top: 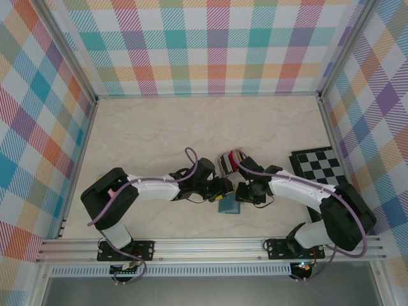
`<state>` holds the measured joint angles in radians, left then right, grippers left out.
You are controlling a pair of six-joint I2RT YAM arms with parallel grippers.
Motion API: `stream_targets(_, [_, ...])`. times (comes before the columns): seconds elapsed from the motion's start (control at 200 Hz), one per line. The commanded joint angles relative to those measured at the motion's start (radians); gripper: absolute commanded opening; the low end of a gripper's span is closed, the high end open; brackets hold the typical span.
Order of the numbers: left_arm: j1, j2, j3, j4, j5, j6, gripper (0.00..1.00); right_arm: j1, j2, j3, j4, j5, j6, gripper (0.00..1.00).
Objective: Put the credit cards into the card holder
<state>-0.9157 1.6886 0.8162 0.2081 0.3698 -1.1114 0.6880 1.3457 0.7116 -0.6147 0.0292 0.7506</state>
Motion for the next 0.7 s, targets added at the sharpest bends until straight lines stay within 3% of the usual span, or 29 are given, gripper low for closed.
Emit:
stream_targets(0.0, [-0.008,-0.010,0.017,-0.038,-0.029,0.007,0.50,-0.004,-0.018,0.006,-0.074,0.030,-0.011,0.37])
stream_targets(0.695, [-0.011,-0.012,0.022,-0.074,-0.025,0.034,0.48,-0.003,-0.090,0.012,-0.099,-0.012,-0.033,0.17])
